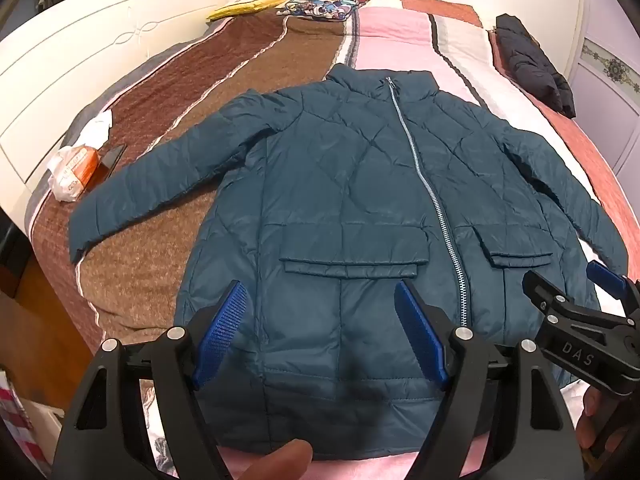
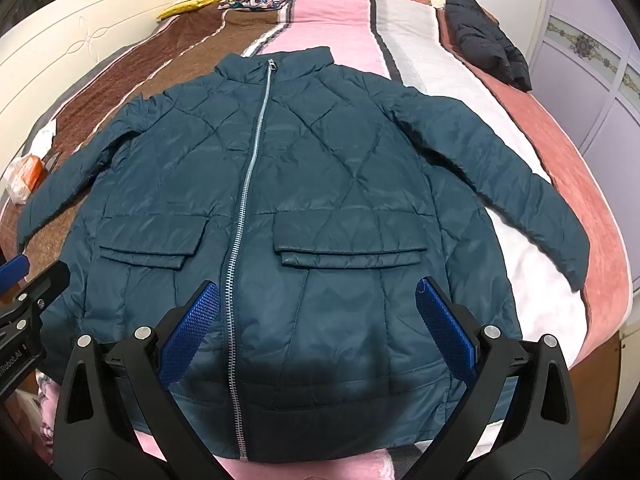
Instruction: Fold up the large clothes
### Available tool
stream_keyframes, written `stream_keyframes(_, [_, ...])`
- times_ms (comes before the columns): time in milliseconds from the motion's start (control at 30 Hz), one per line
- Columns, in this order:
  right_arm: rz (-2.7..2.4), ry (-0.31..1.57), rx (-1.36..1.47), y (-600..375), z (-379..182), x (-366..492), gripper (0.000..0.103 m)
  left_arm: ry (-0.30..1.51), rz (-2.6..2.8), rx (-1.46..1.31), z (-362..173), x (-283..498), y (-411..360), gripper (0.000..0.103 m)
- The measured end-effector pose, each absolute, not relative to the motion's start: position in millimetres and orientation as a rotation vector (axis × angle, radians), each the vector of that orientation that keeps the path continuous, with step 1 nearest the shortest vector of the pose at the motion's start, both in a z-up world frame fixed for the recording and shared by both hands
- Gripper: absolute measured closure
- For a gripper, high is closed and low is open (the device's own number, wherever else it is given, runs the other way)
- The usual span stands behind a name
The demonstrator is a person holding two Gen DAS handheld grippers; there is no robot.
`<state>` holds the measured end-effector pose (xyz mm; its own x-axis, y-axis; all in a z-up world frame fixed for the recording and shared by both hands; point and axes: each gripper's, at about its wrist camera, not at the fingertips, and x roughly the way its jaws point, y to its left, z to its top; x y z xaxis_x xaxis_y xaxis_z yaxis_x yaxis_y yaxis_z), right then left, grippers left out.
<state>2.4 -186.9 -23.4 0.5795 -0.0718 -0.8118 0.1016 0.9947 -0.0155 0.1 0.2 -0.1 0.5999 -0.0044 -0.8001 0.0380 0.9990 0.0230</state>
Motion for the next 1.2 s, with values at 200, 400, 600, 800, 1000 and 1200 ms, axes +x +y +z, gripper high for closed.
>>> stream_keyframes(200, [-0.099, 0.950, 0.037, -187, -23, 3, 0.005, 0.922, -0.024, 0.040, 1, -1, 1, 0.027])
stream_keyframes(400, [-0.103, 0.949, 0.035, -186, -23, 3, 0.005, 0.930, -0.024, 0.041, 0, 0, 0, 0.027])
stream_keyframes(600, [-0.114, 0.954, 0.034, -189, -24, 4, 0.005, 0.934, -0.023, 0.040, -5, -1, 2, 0.027])
stream_keyframes(800, [-0.119, 0.957, 0.028, -188, -24, 5, 0.005, 0.938, -0.025, 0.039, -8, 0, 6, 0.027])
stream_keyframes(1000, [-0.123, 0.959, 0.023, -187, -26, 5, 0.005, 0.951, -0.022, 0.045, -6, 1, 0, 0.027])
stream_keyframes(1200, [-0.124, 0.959, 0.022, -188, -27, 4, 0.005, 0.951, -0.022, 0.045, -6, 1, 0, 0.027])
